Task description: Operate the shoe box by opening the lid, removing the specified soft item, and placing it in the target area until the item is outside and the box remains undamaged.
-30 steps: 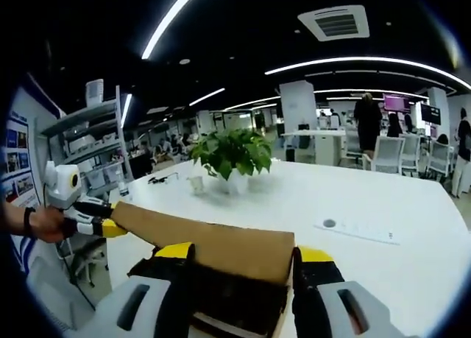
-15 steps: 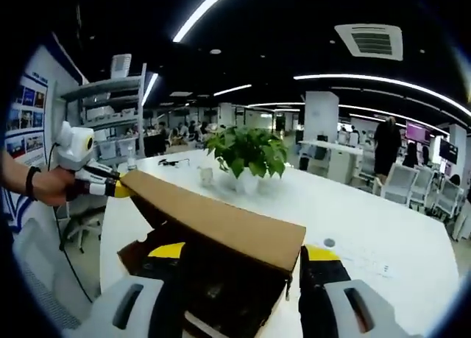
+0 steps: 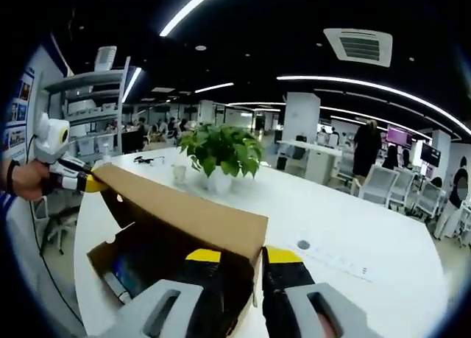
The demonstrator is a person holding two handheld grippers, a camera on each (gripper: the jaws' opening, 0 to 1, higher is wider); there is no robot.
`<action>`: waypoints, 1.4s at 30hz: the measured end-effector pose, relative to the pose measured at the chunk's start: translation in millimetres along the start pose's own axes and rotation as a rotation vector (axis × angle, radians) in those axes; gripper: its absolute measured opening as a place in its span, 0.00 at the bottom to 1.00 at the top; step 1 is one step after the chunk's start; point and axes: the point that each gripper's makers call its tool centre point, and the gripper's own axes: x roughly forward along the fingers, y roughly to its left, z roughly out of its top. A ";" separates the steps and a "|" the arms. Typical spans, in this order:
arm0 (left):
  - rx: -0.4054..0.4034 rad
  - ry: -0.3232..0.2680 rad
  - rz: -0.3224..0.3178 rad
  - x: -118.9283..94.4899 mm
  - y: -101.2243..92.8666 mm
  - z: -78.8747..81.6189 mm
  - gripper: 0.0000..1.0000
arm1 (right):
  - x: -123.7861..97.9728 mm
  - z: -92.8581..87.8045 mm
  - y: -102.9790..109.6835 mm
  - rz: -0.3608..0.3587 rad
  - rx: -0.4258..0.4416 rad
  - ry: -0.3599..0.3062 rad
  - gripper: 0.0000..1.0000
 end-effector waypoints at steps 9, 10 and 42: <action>-0.002 -0.022 -0.014 11.9 10.4 5.1 0.05 | 15.9 6.4 -14.2 -0.048 0.070 -0.026 0.00; -0.002 -0.016 -0.016 14.7 11.5 3.9 0.05 | 17.2 6.7 -14.4 -0.049 0.070 -0.026 0.00; -0.072 0.097 -0.088 55.3 14.2 -58.4 0.03 | 56.6 -48.5 -22.7 0.001 0.134 0.113 0.00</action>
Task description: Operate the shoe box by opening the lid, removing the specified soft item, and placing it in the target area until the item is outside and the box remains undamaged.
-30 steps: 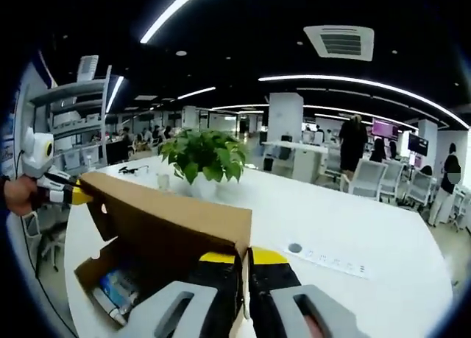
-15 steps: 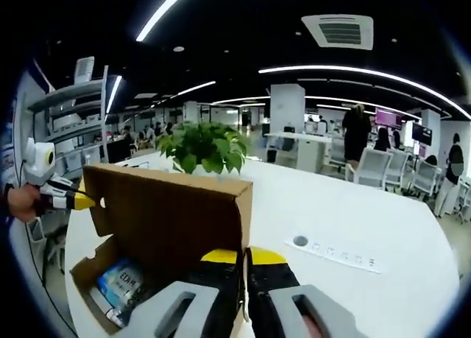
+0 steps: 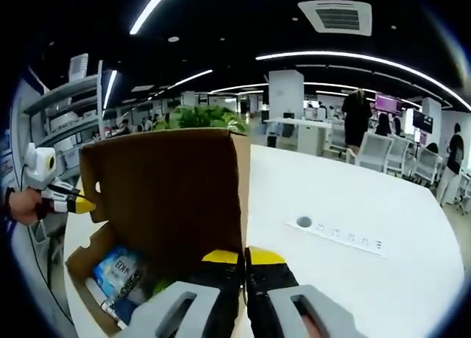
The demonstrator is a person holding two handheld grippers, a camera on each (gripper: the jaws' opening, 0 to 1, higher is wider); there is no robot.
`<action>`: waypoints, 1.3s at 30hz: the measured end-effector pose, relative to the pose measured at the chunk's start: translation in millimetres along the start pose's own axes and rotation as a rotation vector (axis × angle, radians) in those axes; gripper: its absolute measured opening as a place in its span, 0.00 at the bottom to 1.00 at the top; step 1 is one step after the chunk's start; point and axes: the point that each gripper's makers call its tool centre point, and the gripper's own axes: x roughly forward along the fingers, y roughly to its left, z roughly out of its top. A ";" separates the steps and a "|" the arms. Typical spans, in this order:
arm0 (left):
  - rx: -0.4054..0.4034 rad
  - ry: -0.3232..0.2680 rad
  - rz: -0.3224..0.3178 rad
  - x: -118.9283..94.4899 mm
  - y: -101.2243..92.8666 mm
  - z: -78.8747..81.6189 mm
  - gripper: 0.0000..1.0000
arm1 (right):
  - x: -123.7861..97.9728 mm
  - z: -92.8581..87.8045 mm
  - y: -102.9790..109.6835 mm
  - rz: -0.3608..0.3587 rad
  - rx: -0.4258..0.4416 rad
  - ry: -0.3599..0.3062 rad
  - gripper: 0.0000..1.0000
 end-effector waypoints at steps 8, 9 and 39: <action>-0.022 0.011 -0.005 6.4 3.8 -1.7 0.02 | 11.2 -11.1 -2.8 0.010 0.002 0.043 0.00; -0.021 0.012 -0.006 7.5 4.6 -1.0 0.02 | 12.8 -12.2 -3.2 0.010 0.004 0.047 0.00; -0.017 0.039 0.006 31.0 20.5 8.1 0.04 | 45.8 -19.4 -13.6 0.001 0.067 0.116 0.00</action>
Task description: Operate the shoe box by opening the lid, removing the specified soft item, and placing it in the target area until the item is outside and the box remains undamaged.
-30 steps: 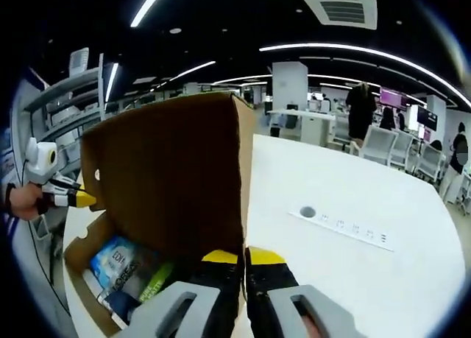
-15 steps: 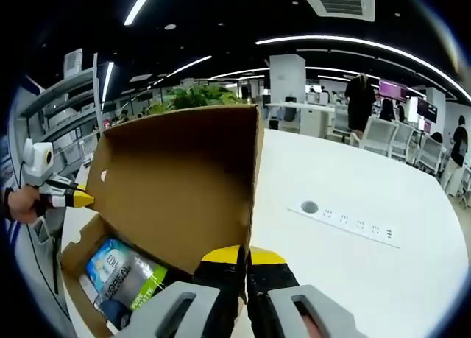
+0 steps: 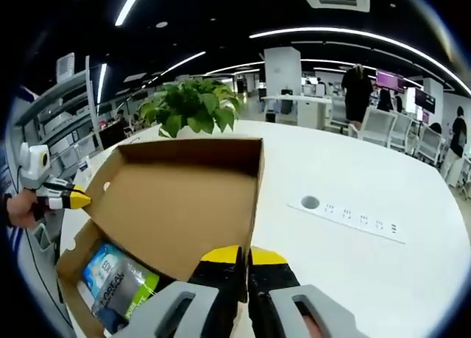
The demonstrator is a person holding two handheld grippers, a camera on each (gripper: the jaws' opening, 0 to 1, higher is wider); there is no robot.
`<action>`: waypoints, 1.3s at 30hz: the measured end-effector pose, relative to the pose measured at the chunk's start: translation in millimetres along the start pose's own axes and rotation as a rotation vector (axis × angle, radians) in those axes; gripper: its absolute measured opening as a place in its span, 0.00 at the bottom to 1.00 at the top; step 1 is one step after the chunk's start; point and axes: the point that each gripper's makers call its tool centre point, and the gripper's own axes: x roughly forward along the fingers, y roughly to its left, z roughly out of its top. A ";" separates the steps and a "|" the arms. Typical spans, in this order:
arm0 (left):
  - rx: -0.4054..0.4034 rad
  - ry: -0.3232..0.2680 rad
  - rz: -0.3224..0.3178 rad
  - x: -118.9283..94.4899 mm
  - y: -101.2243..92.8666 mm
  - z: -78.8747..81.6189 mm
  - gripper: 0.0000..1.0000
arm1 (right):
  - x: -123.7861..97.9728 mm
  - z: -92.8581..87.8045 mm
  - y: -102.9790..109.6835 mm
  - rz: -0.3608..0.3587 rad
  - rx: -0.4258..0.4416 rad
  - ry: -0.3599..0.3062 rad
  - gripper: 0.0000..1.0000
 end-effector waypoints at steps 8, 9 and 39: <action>-0.033 -0.001 0.013 7.6 3.4 -0.2 0.06 | 6.3 -7.7 -1.8 -0.016 0.022 0.021 0.00; -0.032 0.000 0.014 7.8 3.3 -0.1 0.06 | 6.5 -8.1 -2.0 -0.017 0.023 0.023 0.00; -0.060 0.003 -0.016 -5.9 -5.2 -6.3 0.06 | -7.6 -29.9 2.4 0.005 0.122 0.072 0.01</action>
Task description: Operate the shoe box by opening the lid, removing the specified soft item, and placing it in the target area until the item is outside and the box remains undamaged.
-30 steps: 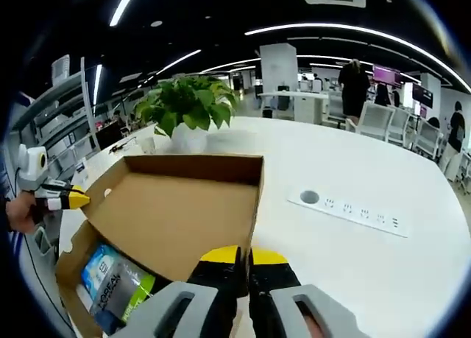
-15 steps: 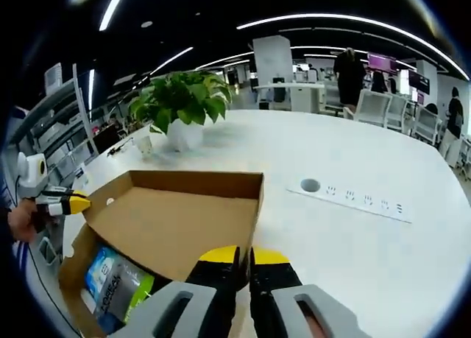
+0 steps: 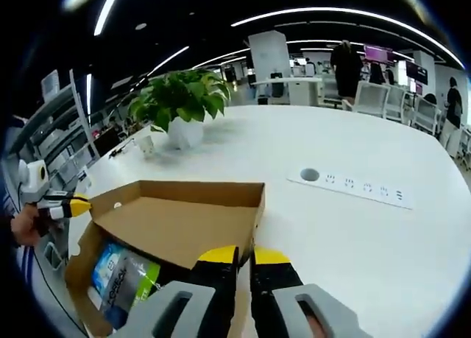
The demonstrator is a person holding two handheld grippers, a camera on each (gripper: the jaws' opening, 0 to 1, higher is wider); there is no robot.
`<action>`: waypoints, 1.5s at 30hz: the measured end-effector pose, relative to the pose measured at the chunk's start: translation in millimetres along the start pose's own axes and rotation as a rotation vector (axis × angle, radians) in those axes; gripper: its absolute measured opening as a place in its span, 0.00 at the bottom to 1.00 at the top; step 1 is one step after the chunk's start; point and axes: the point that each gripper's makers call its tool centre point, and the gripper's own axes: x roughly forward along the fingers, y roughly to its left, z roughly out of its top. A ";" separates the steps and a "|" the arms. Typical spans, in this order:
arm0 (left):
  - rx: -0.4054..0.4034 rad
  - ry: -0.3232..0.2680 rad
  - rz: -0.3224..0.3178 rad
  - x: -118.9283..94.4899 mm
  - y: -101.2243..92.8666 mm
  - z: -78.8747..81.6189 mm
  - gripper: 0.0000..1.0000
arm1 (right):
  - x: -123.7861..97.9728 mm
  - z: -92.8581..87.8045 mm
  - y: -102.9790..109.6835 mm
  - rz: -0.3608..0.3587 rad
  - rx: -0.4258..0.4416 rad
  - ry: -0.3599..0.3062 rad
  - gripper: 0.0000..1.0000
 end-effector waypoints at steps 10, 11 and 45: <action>-0.016 -0.061 0.029 -34.2 -23.9 5.7 0.09 | -26.8 -14.4 4.6 0.010 0.002 -0.006 0.02; -0.029 -0.069 0.011 -37.5 -32.3 3.8 0.09 | -30.0 -16.5 4.4 0.010 0.005 -0.008 0.03; -0.166 0.144 -0.258 -5.9 -163.1 -65.9 0.27 | -133.5 -91.6 40.2 0.074 0.090 -0.070 0.23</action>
